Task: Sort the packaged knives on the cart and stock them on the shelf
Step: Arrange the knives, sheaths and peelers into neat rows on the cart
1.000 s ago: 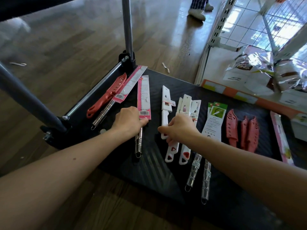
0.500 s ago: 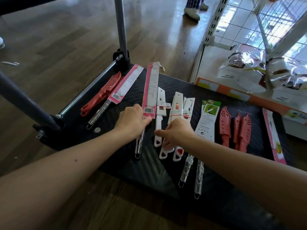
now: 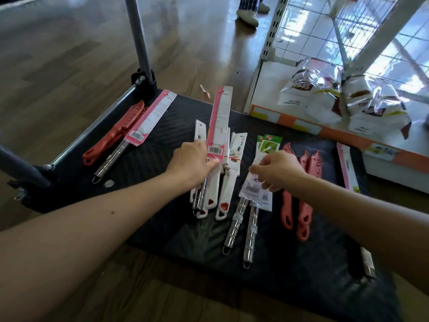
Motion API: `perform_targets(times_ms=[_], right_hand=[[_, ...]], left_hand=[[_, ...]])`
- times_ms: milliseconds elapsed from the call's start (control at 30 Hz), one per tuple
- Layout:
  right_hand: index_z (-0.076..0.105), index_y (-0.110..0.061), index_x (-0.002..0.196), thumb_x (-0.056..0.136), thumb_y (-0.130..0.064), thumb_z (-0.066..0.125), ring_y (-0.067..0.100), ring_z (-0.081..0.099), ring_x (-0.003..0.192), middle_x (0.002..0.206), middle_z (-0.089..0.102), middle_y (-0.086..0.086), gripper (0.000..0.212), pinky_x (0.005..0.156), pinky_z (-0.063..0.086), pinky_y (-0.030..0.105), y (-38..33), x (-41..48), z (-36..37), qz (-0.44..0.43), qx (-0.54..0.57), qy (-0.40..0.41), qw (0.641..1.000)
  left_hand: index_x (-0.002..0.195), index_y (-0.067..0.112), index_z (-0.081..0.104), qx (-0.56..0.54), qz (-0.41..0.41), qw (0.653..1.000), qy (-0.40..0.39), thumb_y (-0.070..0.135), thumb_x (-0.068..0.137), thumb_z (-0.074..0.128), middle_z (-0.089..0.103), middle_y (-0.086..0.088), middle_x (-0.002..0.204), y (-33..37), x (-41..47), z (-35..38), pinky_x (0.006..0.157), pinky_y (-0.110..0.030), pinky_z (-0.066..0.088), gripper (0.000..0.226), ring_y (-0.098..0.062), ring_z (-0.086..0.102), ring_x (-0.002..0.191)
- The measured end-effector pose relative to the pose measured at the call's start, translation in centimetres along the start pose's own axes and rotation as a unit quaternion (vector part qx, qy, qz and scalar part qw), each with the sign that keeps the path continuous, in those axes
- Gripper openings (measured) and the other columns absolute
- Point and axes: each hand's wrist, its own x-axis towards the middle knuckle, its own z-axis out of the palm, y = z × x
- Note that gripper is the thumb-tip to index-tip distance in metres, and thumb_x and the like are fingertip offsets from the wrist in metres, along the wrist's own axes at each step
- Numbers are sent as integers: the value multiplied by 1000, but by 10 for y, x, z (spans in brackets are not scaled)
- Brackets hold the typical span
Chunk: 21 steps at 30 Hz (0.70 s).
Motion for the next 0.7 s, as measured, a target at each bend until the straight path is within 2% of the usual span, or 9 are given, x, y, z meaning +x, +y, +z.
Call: perform_targets(times_ms=[67,200,333,433,500,633,700], right_hand=[[68,-1,81,85,-27,61,23,68,65,77,73,12,27,69,60,35,13,-1,-12,6,-14,12,1000],[67,-1,78,84,-28,60,21,62,57,70,69,10,28,68,59,36,36,-5,-31,14,-40,16,999],[67,-2,82,82,-36,63,24,67,70,76,69,11,34,74,59,40,61,-6,-45,18,-59,32,998],[67,-8,79,84,-36,60,23,66,72,76,66,8,28,75,58,35,81,-6,-61,22,-87,32,995],[66,-10,78,83,-32,59,23,62,70,75,63,7,24,73,58,34,95,-5,-72,26,-105,36,994],[65,-10,81,84,-35,61,23,64,73,79,64,8,25,70,56,34,128,-5,-93,51,-132,43,989],[60,-11,79,85,-36,61,21,62,73,82,63,7,25,60,51,29,145,-6,-103,61,-166,49,983]], left_hand=[[109,10,61,-6,15,1000,-6,36,88,58,65,-7,114,19,1,6,81,-33,45,34,-27,60,103],[111,8,63,-22,47,998,-30,31,88,59,67,-8,111,56,2,26,73,-27,41,33,-24,61,98],[108,7,64,-35,54,997,-46,33,87,60,68,-11,108,89,2,47,73,-28,41,34,-26,62,99],[114,12,63,-48,61,995,-57,33,87,60,67,-8,112,110,0,60,75,-26,41,34,-26,61,102],[111,13,65,-54,62,994,-72,35,86,61,69,-8,109,122,0,70,76,-30,45,33,-27,63,98],[102,6,67,-61,48,992,-98,34,85,62,70,-13,102,147,2,94,73,-30,44,33,-29,63,95],[102,8,68,-63,42,992,-102,37,84,63,70,-13,103,161,3,106,75,-31,46,34,-28,64,95]])
